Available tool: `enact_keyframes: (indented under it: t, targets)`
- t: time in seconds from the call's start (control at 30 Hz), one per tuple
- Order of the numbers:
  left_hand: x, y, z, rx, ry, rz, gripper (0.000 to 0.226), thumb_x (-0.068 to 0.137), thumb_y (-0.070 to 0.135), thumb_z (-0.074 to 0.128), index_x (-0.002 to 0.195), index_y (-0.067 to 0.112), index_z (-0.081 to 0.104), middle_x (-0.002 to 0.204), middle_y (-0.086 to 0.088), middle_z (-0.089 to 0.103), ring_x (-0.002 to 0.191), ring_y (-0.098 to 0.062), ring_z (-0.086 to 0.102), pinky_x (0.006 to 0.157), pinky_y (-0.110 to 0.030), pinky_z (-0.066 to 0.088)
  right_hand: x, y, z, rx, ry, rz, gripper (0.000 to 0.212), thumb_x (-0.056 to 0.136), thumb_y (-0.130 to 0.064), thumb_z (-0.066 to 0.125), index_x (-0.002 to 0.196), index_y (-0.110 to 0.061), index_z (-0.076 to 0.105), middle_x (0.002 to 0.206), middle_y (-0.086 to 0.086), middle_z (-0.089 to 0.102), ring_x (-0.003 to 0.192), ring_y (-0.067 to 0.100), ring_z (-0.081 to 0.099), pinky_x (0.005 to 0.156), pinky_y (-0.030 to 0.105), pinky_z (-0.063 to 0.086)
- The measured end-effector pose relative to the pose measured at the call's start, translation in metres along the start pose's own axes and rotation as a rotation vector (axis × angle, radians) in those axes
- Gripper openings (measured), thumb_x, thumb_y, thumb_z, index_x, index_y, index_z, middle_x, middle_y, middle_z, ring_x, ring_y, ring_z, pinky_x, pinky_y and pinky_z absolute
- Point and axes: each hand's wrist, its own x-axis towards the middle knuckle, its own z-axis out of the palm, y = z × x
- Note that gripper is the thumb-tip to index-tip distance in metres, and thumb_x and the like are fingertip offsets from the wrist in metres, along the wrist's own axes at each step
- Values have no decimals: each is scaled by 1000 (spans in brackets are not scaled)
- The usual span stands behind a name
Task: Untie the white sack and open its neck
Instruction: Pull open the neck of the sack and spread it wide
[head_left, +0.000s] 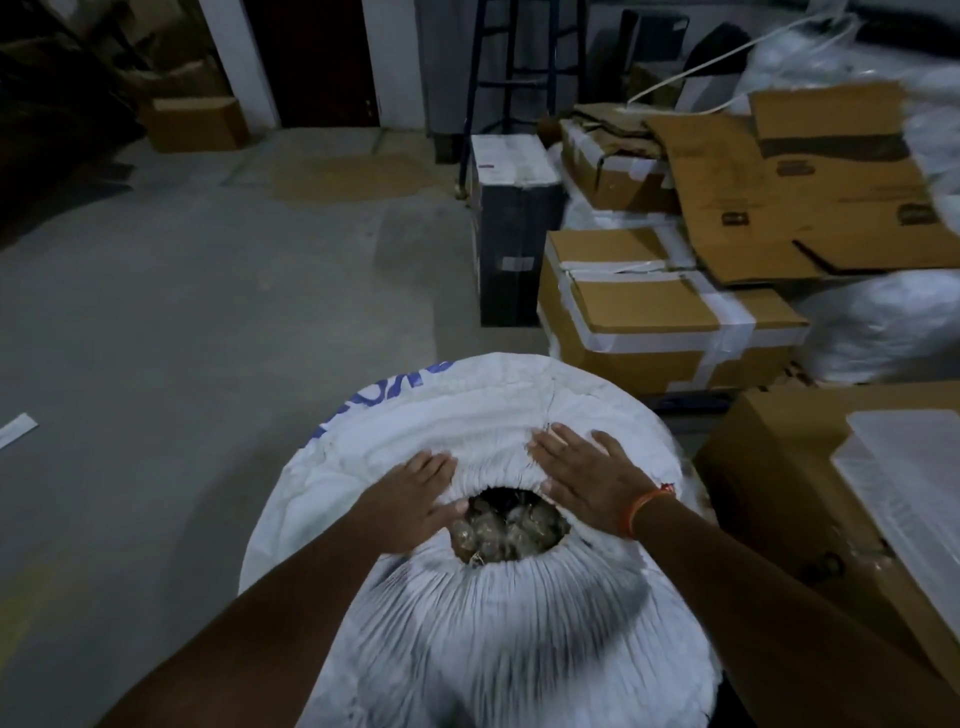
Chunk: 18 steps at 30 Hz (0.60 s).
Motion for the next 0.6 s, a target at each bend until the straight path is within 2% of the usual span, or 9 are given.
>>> enact_keyframes:
  t: [0.17,0.27,0.33,0.43,0.5,0.57,0.6]
  targets:
    - [-16,-10,24,-52,23,-28,116,77,89,-16,164,19,12,173,-3,16,161,-22,13,128,-38,16,4,-4,12,5,-23,44,62,105,-55,16,162,-33,7,171,-12,-1,158,13,-2,124,50,9]
    - [-25,-5,13,-39,9,-16,114,78,89,-15,165,18,8,173,-5,13,161,-23,12,129,-40,15,1,-4,-5,48,-88,32,74,95,-67,1,162,-35,5,171,-12,-1,158,12,-4,125,53,10]
    - [-37,6,1,-36,38,17,106,83,86,-11,165,20,0,174,-3,4,162,-22,4,131,-43,11,-8,-10,-24,159,-69,32,80,89,-70,-6,162,-36,4,171,-12,-3,157,11,-7,124,54,10]
    - [-71,31,-16,-75,162,56,91,91,79,-5,163,24,-11,173,5,-12,160,-14,-13,131,-41,2,-46,-36,-48,253,228,56,66,102,-62,8,162,-35,4,171,-11,-6,157,8,-12,124,46,9]
    - [-106,55,-26,-131,262,65,86,95,75,0,163,25,-11,172,6,-18,159,-13,-20,130,-38,-4,-88,-67,-57,318,358,68,65,105,-56,18,162,-32,2,171,-11,-9,157,7,-13,123,37,4]
    - [-144,82,-22,-153,280,65,81,97,74,7,162,31,-14,171,9,-25,157,-15,-27,128,-39,-9,-133,-103,-46,333,315,39,67,106,-55,26,162,-34,-4,170,-11,-15,156,8,-17,121,33,1]
    - [-160,93,-13,-130,236,57,78,98,75,11,160,38,-17,169,10,-29,156,-19,-31,126,-42,-12,-151,-118,-31,296,257,26,68,105,-59,27,161,-37,-3,171,-10,-13,157,10,-15,122,36,6]
